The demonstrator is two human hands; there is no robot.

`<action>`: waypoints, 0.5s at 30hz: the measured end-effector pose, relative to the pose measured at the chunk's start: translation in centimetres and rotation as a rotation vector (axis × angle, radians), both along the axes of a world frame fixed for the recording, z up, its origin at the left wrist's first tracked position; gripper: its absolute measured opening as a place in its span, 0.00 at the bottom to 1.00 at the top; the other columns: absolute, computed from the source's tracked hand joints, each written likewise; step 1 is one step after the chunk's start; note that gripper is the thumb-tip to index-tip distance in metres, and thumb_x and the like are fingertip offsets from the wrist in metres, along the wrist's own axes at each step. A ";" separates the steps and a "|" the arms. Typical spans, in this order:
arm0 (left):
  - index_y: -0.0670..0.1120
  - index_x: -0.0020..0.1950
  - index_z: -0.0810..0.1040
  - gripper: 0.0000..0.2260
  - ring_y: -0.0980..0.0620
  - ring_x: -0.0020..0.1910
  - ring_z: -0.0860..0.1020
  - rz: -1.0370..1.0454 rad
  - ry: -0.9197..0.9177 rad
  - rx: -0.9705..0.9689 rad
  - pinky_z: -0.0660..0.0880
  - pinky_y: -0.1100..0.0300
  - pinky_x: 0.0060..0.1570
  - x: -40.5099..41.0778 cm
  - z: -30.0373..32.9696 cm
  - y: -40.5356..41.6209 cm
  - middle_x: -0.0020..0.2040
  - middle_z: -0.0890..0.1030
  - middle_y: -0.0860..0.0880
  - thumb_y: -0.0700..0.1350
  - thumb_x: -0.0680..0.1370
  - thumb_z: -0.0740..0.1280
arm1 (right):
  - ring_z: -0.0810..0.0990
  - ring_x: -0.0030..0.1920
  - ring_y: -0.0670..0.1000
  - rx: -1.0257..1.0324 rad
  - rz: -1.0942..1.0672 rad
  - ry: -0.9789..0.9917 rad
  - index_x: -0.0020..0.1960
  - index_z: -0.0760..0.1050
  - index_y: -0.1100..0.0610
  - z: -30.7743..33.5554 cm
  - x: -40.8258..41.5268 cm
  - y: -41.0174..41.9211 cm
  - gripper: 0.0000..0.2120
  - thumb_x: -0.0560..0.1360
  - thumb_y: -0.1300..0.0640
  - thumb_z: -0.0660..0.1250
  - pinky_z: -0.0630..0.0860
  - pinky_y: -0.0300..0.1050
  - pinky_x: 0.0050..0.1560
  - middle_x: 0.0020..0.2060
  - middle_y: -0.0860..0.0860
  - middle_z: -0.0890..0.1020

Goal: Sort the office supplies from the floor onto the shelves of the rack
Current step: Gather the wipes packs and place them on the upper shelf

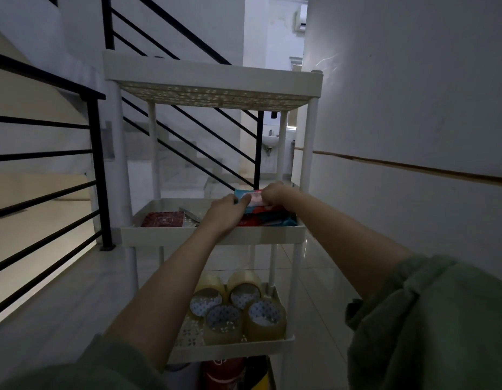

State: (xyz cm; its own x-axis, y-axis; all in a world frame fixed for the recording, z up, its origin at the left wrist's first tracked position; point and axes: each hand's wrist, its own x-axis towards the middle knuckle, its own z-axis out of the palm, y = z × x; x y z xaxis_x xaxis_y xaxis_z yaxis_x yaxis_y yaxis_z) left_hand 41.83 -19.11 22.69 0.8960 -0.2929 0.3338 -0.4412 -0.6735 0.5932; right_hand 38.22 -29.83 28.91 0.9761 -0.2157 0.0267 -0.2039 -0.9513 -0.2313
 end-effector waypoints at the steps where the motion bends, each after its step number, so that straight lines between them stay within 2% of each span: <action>1: 0.45 0.69 0.67 0.22 0.51 0.48 0.68 0.004 -0.005 0.021 0.63 0.61 0.45 0.1 -0.1 0.0 0.63 0.73 0.40 0.55 0.81 0.51 | 0.68 0.69 0.58 0.027 -0.025 0.004 0.71 0.62 0.65 0.1 -0.2 0.1 0.21 0.81 0.57 0.55 0.66 0.47 0.69 0.68 0.60 0.69; 3: 0.43 0.68 0.68 0.22 0.51 0.48 0.68 0.004 -0.016 0.018 0.63 0.61 0.45 -0.1 -0.2 -0.1 0.62 0.74 0.40 0.55 0.81 0.51 | 0.70 0.67 0.57 0.066 -0.051 -0.014 0.70 0.62 0.65 0.1 -0.4 0.2 0.23 0.81 0.53 0.56 0.66 0.46 0.66 0.67 0.61 0.70; 7: 0.40 0.66 0.69 0.25 0.49 0.50 0.72 0.003 -0.019 -0.050 0.66 0.59 0.47 -0.3 -0.2 -0.2 0.61 0.75 0.39 0.58 0.80 0.51 | 0.70 0.65 0.59 0.020 -0.125 -0.063 0.72 0.57 0.64 -1.3 1.1 0.1 0.30 0.77 0.49 0.62 0.69 0.51 0.64 0.65 0.61 0.70; 9: 0.41 0.67 0.69 0.27 0.44 0.56 0.74 0.003 -0.009 -0.085 0.70 0.58 0.53 -0.1 -0.2 -0.1 0.62 0.74 0.38 0.60 0.79 0.53 | 0.67 0.67 0.62 -0.033 -0.153 -0.095 0.73 0.54 0.63 -1.5 1.4 0.4 0.34 0.76 0.47 0.63 0.66 0.55 0.65 0.68 0.63 0.67; 11: 0.43 0.70 0.66 0.26 0.41 0.64 0.70 0.004 -0.014 -0.133 0.67 0.58 0.58 -0.4 0.0 -0.1 0.66 0.70 0.38 0.59 0.79 0.54 | 0.61 0.70 0.66 -0.119 -0.161 -0.120 0.74 0.52 0.63 -1.3 1.2 0.7 0.34 0.76 0.49 0.63 0.60 0.59 0.69 0.70 0.66 0.62; 13: 0.43 0.73 0.62 0.26 0.42 0.68 0.66 0.017 -0.057 -0.206 0.65 0.56 0.62 -1.1 0.3 -0.1 0.69 0.66 0.37 0.57 0.80 0.55 | 0.56 0.72 0.70 -0.213 -0.140 -0.144 0.74 0.49 0.65 -0.9 0.3 0.9 0.33 0.78 0.52 0.60 0.55 0.63 0.71 0.71 0.70 0.57; 15: 0.42 0.73 0.62 0.26 0.43 0.69 0.65 0.024 -0.130 -0.275 0.64 0.56 0.64 -1.6 0.5 0.0 0.70 0.66 0.38 0.55 0.80 0.57 | 0.53 0.71 0.74 -0.288 -0.082 -0.235 0.75 0.48 0.66 -0.7 -1.2 1.0 0.31 0.80 0.51 0.56 0.56 0.64 0.70 0.70 0.74 0.54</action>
